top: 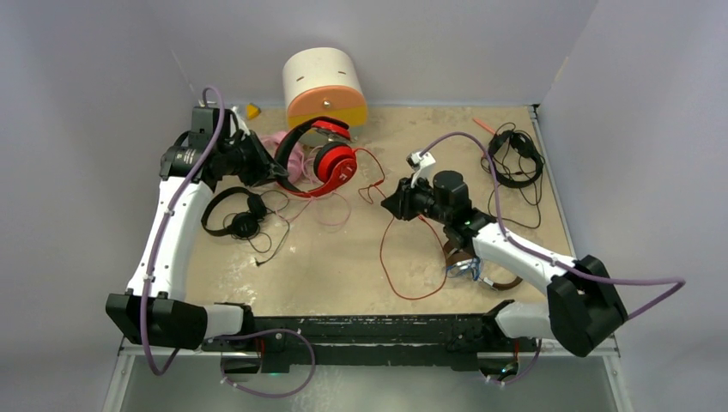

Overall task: Wrap the headphones
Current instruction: Wrap the headphones cable around the headphones.

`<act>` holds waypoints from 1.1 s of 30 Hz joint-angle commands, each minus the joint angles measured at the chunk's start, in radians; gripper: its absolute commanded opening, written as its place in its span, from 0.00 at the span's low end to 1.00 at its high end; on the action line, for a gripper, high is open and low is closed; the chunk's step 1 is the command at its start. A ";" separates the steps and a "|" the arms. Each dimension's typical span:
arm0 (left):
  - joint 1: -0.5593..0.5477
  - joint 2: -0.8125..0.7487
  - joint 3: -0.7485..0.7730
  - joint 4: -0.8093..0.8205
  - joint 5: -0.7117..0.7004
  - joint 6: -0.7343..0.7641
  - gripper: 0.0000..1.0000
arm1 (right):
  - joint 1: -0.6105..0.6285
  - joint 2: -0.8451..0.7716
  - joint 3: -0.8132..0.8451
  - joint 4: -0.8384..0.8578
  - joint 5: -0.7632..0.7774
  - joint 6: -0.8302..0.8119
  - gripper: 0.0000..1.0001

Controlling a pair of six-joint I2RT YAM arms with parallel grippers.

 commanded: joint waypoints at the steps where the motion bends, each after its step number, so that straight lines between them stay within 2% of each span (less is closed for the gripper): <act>1: 0.002 0.002 0.079 0.042 0.103 -0.063 0.00 | 0.003 0.038 0.024 0.070 -0.110 0.016 0.25; 5: 0.002 0.010 0.090 0.062 0.136 -0.081 0.00 | 0.008 0.042 0.009 0.079 -0.102 0.020 0.26; 8: 0.002 0.007 0.101 0.055 0.109 -0.091 0.00 | 0.008 0.036 0.012 0.066 -0.109 0.013 0.00; 14: 0.004 0.084 0.203 0.002 -0.001 -0.233 0.00 | 0.051 0.025 -0.002 0.036 -0.156 0.058 0.00; 18: 0.027 0.144 0.291 -0.028 -0.077 -0.354 0.00 | 0.207 0.012 -0.003 -0.050 -0.068 0.035 0.00; 21: 0.106 0.155 0.320 -0.001 -0.010 -0.424 0.00 | 0.280 0.000 -0.033 -0.097 -0.053 0.039 0.00; 24: 0.217 0.146 0.317 0.026 0.082 -0.488 0.00 | 0.294 -0.065 -0.106 -0.126 -0.015 0.064 0.00; 27: 0.344 0.138 0.315 0.026 0.118 -0.520 0.00 | 0.294 -0.171 -0.191 -0.169 0.103 0.107 0.00; 29: 0.428 0.131 0.317 0.004 0.091 -0.522 0.00 | 0.295 -0.249 -0.235 -0.265 0.195 0.185 0.00; 33: 0.505 0.103 0.272 -0.016 0.014 -0.521 0.00 | 0.293 -0.392 -0.235 -0.474 0.507 0.329 0.00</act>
